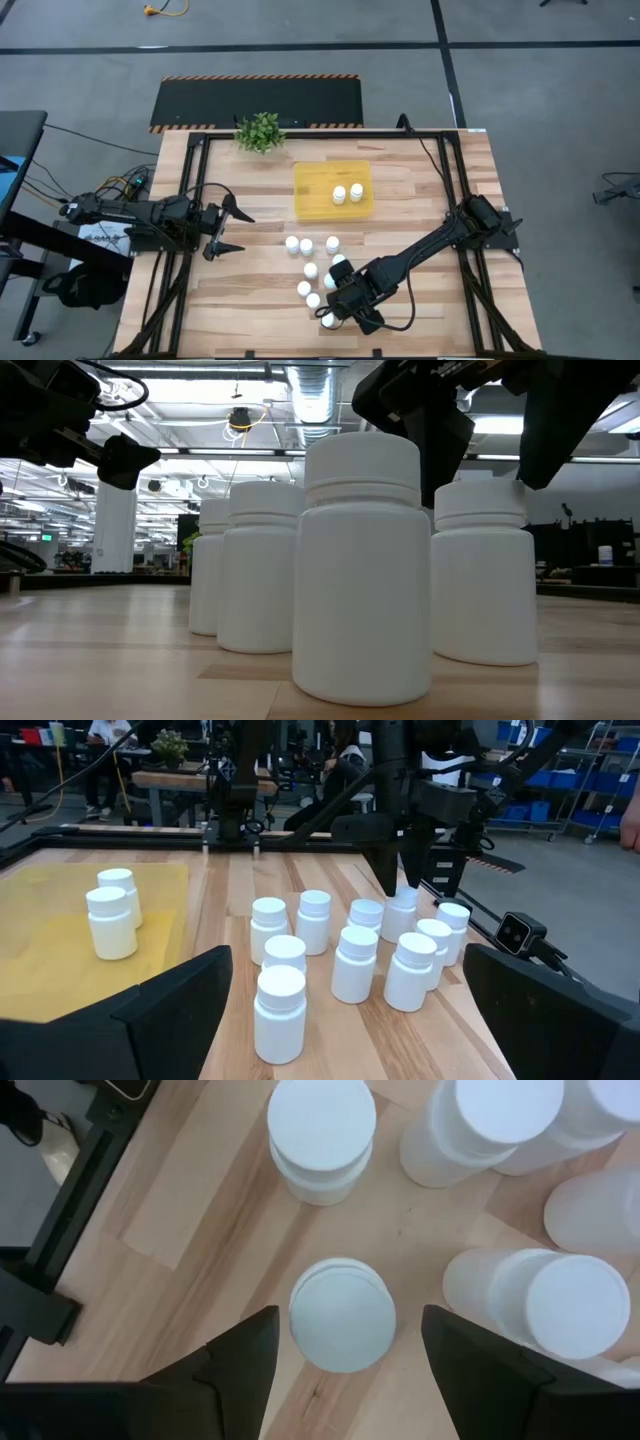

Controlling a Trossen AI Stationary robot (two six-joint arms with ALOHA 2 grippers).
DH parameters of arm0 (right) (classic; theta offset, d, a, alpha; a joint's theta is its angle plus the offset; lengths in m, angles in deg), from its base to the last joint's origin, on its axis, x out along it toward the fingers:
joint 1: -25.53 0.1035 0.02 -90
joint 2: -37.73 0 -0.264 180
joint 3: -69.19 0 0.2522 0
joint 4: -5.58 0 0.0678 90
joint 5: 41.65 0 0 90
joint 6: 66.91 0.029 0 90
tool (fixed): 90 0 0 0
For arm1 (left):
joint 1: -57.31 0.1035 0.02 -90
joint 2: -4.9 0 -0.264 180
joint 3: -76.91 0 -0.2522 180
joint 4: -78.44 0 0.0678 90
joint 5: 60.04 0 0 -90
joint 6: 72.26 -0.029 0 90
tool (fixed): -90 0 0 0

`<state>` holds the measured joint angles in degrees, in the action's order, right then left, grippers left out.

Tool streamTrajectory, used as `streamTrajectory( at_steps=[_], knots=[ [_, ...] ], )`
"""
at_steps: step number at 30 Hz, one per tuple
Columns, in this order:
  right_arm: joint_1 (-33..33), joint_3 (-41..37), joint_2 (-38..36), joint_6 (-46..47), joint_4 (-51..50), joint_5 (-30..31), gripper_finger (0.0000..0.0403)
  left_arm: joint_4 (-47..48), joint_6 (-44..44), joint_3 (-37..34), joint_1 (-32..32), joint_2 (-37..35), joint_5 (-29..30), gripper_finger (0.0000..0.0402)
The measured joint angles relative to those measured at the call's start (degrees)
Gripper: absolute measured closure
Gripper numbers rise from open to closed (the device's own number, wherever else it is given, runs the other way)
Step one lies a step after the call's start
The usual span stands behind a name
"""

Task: Pick and place pill bottles into a basket
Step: Put the white medicine bottle into the yellow bin

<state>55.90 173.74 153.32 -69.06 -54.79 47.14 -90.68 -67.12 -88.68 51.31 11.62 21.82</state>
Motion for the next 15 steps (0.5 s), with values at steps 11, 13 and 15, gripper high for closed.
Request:
streamTrajectory(
  at_steps=[11,13,15],
  knots=[
    [0.0,0.0,0.0,0.1,0.0,-0.2,0.0163,0.0,0.2,0.0,0.0,0.0,0.0,0.0015],
    [0.0,0.0,0.0,0.1,0.0,-0.2,0.0163,0.0,0.2,0.0,0.0,0.0,0.0,0.0015],
    [0.0,0.0,0.0,0.1,0.0,-0.2,0.0163,0.0,-0.1,0.0,0.0,0.0,0.0,0.0015]
  ],
)
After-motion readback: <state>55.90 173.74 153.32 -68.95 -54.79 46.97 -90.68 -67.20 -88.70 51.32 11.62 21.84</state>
